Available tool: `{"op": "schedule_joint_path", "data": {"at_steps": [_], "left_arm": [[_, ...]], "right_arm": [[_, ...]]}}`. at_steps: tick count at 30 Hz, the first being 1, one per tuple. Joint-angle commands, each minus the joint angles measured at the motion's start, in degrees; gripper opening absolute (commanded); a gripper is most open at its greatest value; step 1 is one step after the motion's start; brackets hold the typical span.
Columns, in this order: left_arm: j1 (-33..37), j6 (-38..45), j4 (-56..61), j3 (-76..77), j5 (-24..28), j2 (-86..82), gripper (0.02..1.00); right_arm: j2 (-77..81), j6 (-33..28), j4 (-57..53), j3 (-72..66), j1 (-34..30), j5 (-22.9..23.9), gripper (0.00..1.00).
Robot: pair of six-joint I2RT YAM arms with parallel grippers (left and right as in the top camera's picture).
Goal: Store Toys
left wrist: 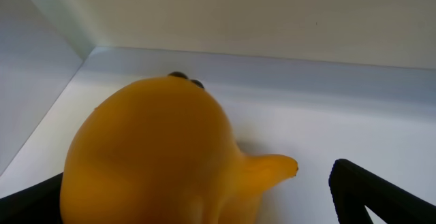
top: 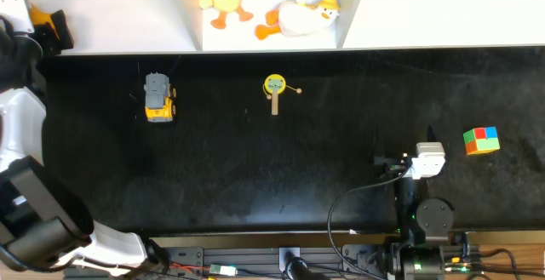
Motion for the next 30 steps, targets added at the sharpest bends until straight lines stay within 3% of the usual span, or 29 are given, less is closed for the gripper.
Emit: {"op": "schedule_joint_path", "data": {"at_steps": [1,15,22,30], "left_arm": [[-0.3,-0.2,-0.1,0.7,0.2,1.2,0.998],[3.2,-0.2,-12.6,0.6,0.2,-6.6,0.998],[3.5,4.5,-22.5,0.3,0.8,-11.5,0.998],[3.5,2.9,-24.1,-9.9,0.9,-21.2,0.998]], "right_arm": [[-0.5,0.2,0.2,-0.7,0.3,0.4,0.993],[-0.5,0.2,0.2,-0.7,0.3,0.4,0.996],[-0.5,0.2,0.2,-0.7,0.3,0.4,0.996],[-0.5,0.2,0.2,-0.7,0.3,0.4,0.996]]}}
